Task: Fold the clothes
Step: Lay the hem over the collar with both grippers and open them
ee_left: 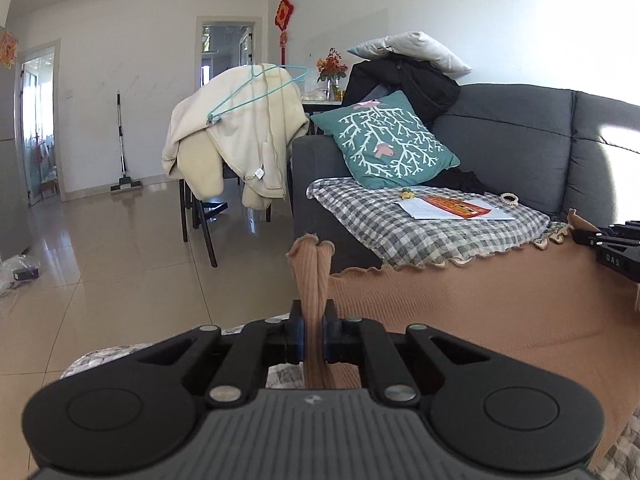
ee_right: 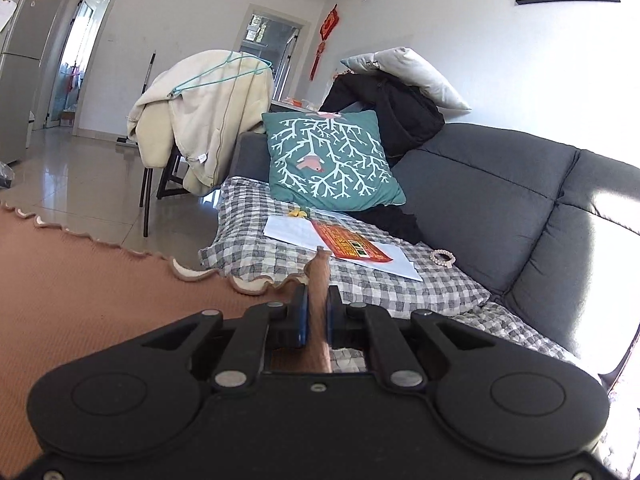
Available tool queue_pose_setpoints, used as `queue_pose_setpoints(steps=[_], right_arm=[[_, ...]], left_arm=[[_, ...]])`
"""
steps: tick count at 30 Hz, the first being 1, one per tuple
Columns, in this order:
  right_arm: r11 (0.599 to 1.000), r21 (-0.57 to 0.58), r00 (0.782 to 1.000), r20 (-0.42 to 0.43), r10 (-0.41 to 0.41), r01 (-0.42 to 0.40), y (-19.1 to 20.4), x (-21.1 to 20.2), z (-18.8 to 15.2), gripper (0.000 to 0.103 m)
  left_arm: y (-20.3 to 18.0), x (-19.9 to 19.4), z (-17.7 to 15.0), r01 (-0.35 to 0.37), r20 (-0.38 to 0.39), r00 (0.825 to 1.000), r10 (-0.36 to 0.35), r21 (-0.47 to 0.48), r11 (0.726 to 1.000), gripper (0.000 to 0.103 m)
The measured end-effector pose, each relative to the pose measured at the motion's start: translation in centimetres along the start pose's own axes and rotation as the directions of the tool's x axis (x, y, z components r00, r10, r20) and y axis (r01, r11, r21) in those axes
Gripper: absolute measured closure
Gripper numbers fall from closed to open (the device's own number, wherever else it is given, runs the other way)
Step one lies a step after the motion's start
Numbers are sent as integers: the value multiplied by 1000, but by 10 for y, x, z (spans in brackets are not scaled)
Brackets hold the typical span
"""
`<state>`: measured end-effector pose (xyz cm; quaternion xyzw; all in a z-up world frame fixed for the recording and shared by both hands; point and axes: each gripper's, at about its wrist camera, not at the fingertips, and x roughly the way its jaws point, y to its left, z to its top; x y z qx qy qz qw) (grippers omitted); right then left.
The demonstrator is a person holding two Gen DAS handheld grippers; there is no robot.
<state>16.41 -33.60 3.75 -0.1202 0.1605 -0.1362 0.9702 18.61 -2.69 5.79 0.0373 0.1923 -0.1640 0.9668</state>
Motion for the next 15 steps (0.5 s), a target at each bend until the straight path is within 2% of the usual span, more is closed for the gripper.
queue_pose_setpoints(steps=[4,8,12,15], right_arm=[[1000,-20,999,-36,-14,14,10,26,-1,94],[1000,-7,998,-59,-1,0,12,40,-2,94],[1000,17,996,-90,21,-19,12,51,-3,94],[999,19,992,-122,34,-32,13,58,-4,94]], left_arm=[[5,28,4,-11,-31,999,10,-8,1000,96],[12,51,-5,-21,-68,997,20,-20,1000,96],[17,65,-19,-21,-124,992,18,-29,999,96],[23,69,-20,-11,-133,991,3,-63,998,96]])
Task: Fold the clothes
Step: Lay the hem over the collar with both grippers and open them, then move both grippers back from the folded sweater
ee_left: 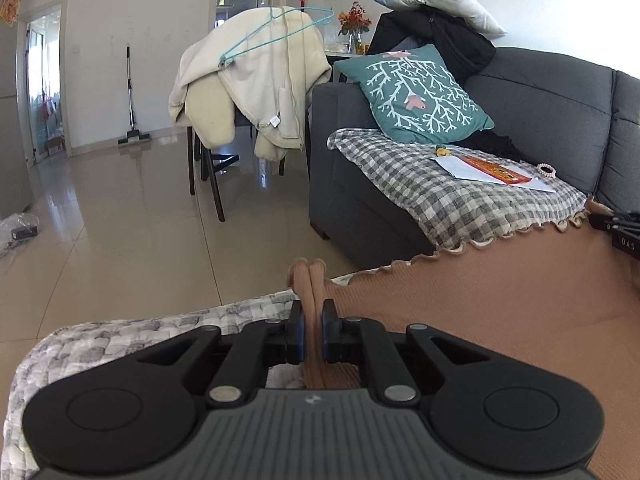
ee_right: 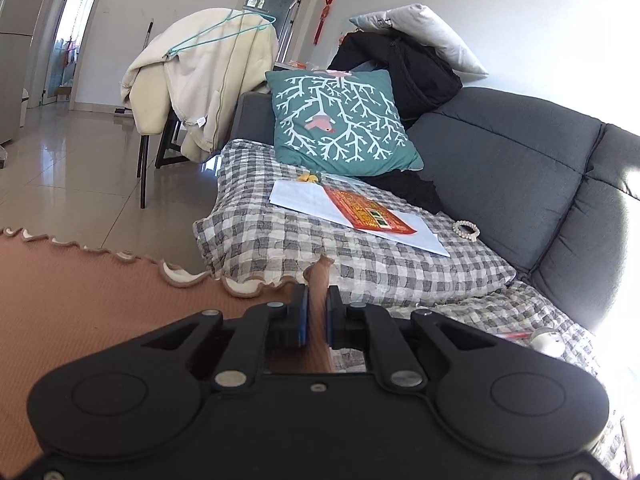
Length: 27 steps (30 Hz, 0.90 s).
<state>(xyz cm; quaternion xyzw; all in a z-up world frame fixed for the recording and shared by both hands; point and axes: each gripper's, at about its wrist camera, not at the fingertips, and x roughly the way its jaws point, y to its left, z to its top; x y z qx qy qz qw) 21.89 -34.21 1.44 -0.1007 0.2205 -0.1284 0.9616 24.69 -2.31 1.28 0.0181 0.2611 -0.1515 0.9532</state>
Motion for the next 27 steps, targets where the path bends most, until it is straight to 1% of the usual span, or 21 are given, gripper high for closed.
queue_pose_setpoints(steps=[3,10,13,15,17,18,19,20,21,23,25,27], right_arm=[[1000,-16,999,-48,11,-12,4,9,-1,94],[997,-79,990,-138,14,-25,15,22,-2,93],[994,-99,983,-183,22,-40,19,29,-3,93],[991,-123,977,-213,25,-53,23,34,-2,91],[986,-158,971,-238,21,-60,27,39,0,91],[985,-162,969,-246,20,-61,27,40,1,90],[986,-159,969,-248,16,-57,26,38,3,88],[988,-146,969,-248,10,-48,23,36,5,80],[992,-119,968,-250,9,-40,18,33,7,71],[998,-20,964,-262,49,-56,1,27,11,63],[992,89,954,-280,108,-86,-18,21,14,62],[983,167,955,-271,121,-77,-36,9,19,59]], left_arm=[[0,7,0,0,-37,999,0,2,1000,96],[1,11,-1,-5,-54,999,6,7,1000,95],[-2,12,-1,-20,-57,998,21,19,1000,92],[-5,15,1,-47,-58,997,48,31,998,83],[-6,16,2,-113,-64,991,115,31,993,55],[-3,17,3,-127,-73,989,127,15,992,50],[-1,17,4,-140,-83,987,140,-1,990,42],[2,17,5,-153,-93,984,150,-17,988,38],[5,17,7,-153,-108,983,147,-44,987,37],[12,12,12,-155,-142,980,140,-99,983,36],[17,2,16,-161,-159,977,139,-132,978,36],[23,-8,20,-164,-171,976,137,-151,975,36]])
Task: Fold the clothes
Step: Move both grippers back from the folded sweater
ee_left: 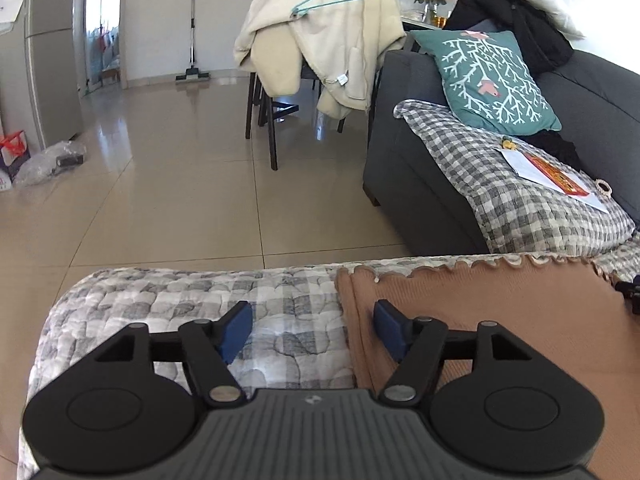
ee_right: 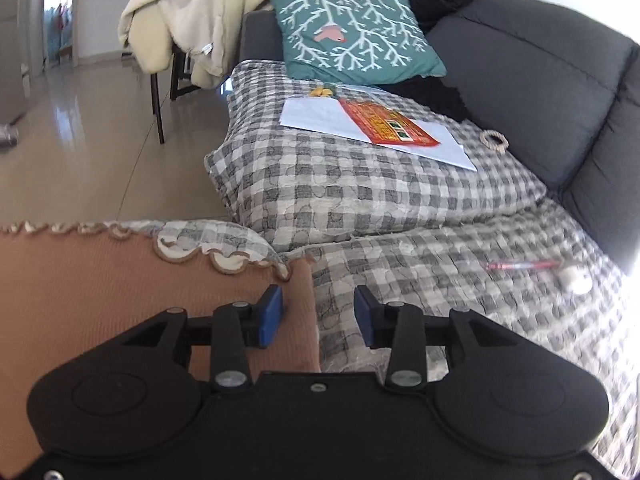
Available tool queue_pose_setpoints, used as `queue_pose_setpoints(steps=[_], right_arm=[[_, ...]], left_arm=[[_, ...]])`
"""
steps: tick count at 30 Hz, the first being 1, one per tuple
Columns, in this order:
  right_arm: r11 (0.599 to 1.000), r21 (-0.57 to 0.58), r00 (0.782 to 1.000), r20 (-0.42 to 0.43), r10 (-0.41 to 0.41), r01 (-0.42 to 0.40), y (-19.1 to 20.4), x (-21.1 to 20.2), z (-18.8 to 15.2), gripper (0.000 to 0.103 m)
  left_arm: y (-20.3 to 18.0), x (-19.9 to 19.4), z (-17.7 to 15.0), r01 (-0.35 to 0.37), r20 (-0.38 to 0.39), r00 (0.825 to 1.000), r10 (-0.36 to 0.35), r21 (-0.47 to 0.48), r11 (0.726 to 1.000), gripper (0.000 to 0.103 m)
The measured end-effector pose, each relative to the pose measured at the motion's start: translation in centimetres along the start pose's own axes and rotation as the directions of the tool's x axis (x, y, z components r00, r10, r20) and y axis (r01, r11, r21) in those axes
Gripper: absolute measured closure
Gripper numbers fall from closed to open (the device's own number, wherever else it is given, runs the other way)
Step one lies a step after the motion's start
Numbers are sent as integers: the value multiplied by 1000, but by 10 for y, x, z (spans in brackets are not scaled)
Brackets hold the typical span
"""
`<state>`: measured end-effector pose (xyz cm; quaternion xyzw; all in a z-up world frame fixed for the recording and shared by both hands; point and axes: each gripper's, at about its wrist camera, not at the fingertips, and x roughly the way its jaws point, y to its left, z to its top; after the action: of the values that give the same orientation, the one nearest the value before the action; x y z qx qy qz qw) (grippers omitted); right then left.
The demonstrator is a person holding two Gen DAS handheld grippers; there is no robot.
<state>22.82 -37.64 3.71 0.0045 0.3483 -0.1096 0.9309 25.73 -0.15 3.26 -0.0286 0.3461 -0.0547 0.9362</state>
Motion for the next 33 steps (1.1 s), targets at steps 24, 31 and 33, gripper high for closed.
queue_pose_setpoints(steps=[24,31,33], right_arm=[[976,33,975,-57,216,-215,61,-107,-75,62],[986,121,991,-63,122,-114,18,-124,-84,69],[979,173,991,-69,118,-104,8,-132,-85,61]], left_arm=[[-41,-101,-89,252,11,967,-256,126,959,39],[20,-97,-109,280,-19,959,-282,-52,958,29],[28,-104,-104,266,-41,961,-272,-122,956,31]])
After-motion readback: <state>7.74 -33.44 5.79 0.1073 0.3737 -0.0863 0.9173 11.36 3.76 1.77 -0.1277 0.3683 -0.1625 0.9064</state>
